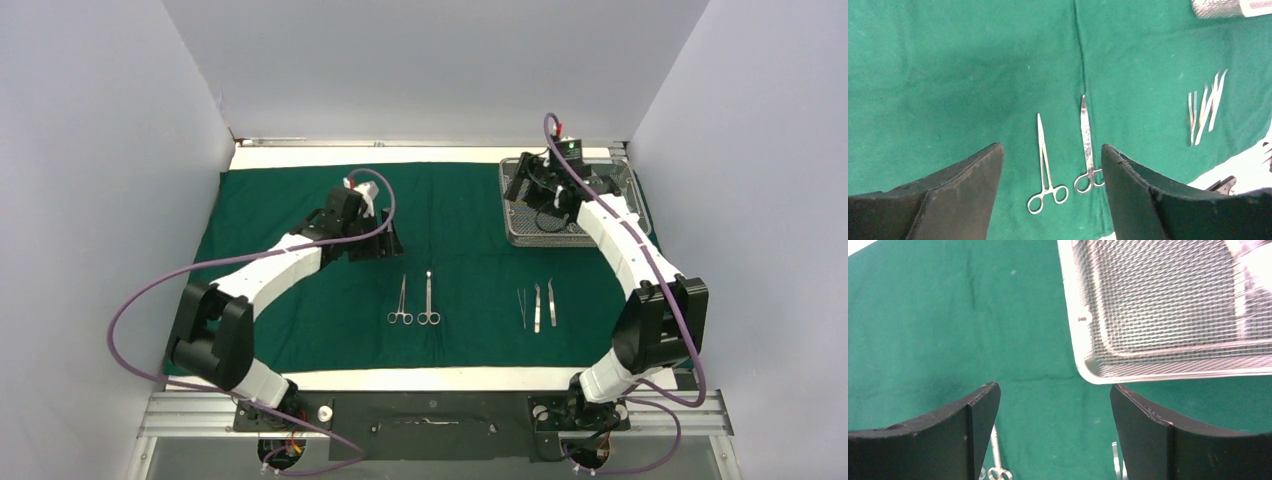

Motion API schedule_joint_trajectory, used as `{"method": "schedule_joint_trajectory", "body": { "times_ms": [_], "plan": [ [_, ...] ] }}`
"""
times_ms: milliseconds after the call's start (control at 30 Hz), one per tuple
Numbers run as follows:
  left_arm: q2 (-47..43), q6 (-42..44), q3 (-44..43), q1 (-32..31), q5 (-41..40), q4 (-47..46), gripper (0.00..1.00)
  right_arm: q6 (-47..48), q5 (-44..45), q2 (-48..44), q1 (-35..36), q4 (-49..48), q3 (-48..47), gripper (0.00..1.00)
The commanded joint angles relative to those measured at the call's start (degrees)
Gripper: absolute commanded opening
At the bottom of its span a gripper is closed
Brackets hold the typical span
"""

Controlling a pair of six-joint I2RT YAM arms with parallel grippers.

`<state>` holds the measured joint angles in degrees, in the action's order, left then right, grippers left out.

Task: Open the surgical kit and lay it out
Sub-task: Pick up the medical item from the container.

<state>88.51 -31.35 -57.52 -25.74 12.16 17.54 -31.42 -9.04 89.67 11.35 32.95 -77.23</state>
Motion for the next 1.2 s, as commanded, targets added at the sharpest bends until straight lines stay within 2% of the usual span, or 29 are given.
{"method": "schedule_joint_trajectory", "body": {
  "times_ms": [0,100,133,200,400,467,600,800,900,1167],
  "plan": [
    [-7.2,5.0,-6.2,1.6,-4.5,4.3,0.72,10.1,8.4,3.2,-3.2,5.2,-7.0,0.79],
    [-10.5,6.7,-7.9,4.1,-5.9,5.7,0.77,14.8,13.2,7.3,-5.8,8.0,-10.3,0.82],
    [-11.6,7.1,-8.3,5.0,-5.9,6.2,0.8,15.2,14.0,8.8,-6.8,9.2,-11.9,0.96],
    [-13.2,8.0,-9.0,6.7,-6.0,7.0,0.84,15.5,14.4,11.5,-8.7,10.9,-14.5,0.9],
    [-14.9,10.2,-10.3,8.4,-7.5,9.3,0.89,16.1,14.1,13.9,-11.2,7.9,-15.6,0.9],
    [-15.0,10.0,-10.1,8.5,-7.4,9.2,0.9,16.9,13.7,15.9,-12.4,8.7,-16.2,0.9],
    [-14.5,9.7,-9.7,8.6,-7.7,8.7,0.91,18.6,13.5,18.7,-13.6,9.9,-16.8,0.98],
    [-12.8,9.3,-9.7,8.7,-7.3,8.7,0.91,19.7,12.6,22.9,-15.5,9.6,-17.8,0.77],
    [-12.0,8.8,-9.7,8.8,-7.2,8.4,0.91,20.3,10.4,25.2,-16.0,9.3,-19.2,0.62],
    [-10.2,7.8,-10.0,9.4,-6.2,8.3,0.91,17.5,3.6,32.5,-18.7,11.4,-23.7,0.56]
  ]
}}
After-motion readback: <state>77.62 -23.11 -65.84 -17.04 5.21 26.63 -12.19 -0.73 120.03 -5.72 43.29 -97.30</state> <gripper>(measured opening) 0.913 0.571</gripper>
